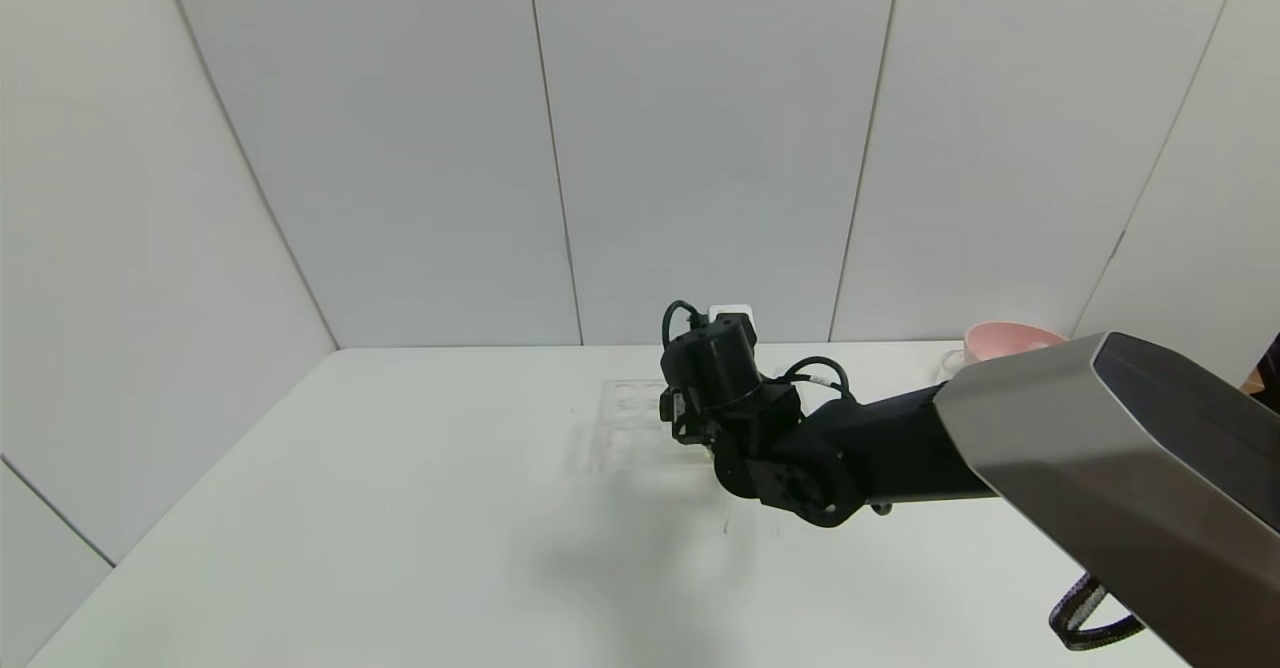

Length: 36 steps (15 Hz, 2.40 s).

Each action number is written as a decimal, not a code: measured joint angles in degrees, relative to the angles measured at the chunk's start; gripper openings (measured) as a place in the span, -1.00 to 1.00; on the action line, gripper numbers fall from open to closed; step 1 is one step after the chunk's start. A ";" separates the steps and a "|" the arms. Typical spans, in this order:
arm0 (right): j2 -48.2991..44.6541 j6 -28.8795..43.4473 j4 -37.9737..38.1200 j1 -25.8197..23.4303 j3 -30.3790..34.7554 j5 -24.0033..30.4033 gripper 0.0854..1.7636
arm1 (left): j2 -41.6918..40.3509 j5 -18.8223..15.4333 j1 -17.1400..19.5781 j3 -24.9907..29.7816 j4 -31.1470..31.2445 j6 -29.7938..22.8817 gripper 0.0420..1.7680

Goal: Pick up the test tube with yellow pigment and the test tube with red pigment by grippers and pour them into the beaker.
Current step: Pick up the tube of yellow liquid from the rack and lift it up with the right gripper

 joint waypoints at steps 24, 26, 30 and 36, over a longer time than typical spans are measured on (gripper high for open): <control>0.21 0.20 -0.05 0.00 0.50 -0.05 -0.26 | 0.00 -0.02 0.00 0.00 0.00 0.00 0.94; 0.11 0.18 -0.02 0.07 0.52 -0.06 -0.49 | 0.00 0.00 0.00 0.00 0.00 0.02 0.94; 0.05 0.18 -0.02 0.09 0.59 -0.05 -0.49 | 0.00 0.00 0.00 0.00 0.00 0.00 0.94; -3.10 -2.11 4.60 -0.13 -1.40 0.95 -0.49 | 0.00 0.00 0.00 0.00 -0.02 0.00 0.94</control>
